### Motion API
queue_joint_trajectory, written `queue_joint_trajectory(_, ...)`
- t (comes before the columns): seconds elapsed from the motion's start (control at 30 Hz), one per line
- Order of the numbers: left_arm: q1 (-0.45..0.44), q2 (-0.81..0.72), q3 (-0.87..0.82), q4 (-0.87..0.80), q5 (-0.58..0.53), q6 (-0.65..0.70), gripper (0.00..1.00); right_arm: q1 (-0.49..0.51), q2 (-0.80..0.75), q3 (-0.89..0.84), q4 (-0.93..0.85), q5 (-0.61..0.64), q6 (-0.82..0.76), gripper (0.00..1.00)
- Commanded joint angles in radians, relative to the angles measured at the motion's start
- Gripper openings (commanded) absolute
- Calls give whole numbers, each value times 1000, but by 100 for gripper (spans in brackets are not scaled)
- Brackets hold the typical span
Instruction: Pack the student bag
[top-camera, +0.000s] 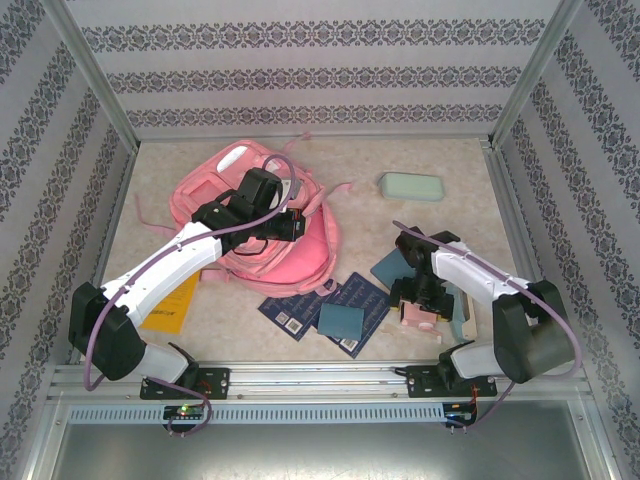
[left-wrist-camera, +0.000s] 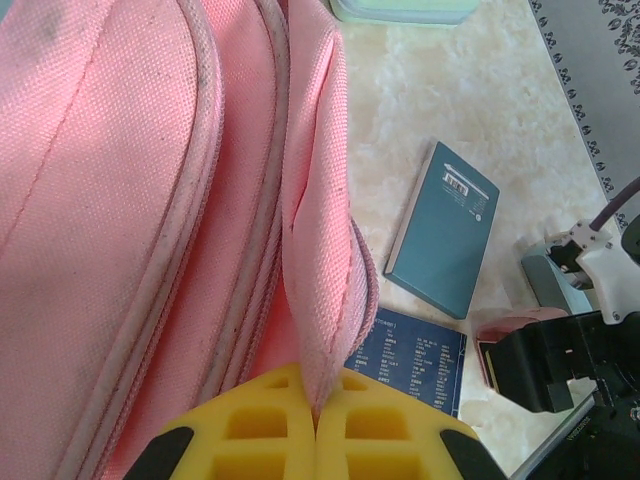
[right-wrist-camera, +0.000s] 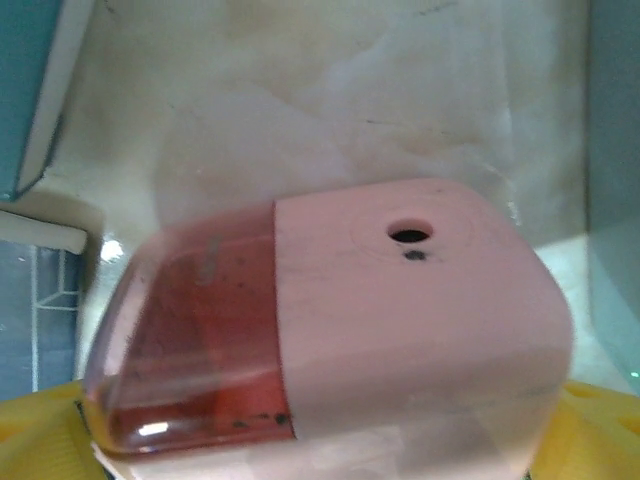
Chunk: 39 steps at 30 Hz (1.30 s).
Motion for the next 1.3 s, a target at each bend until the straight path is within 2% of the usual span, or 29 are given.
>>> queue_joint_trajectory(0.0, 6, -38, 13, 65, 19, 9, 1, -10, 4, -23, 55, -27, 34, 89)
queue_joint_trajectory(0.2, 6, -29, 30, 51, 19, 14, 1, -19, -70, -32, 45, -7, 56, 77)
queue_joint_trajectory(0.47, 14, -25, 142, -38, -8, 40, 0, -19, -232, 54, -63, 41, 37, 71)
queue_joint_trajectory(0.63, 18, -37, 260, -112, -80, 78, 0, 5, -310, 182, -21, -61, 29, 69)
queue_joint_trajectory(0.8, 47, -12, 395, -198, -84, 137, 0, 93, -251, 305, 181, -202, 100, 65)
queue_joint_trajectory(1.07, 84, 6, 520, -282, -9, 240, 0, 241, -65, 502, 483, -288, 252, 63)
queue_joint_trajectory(1.27, 122, 13, 547, -308, 44, 231, 0, 279, -15, 613, 485, -280, 250, 64)
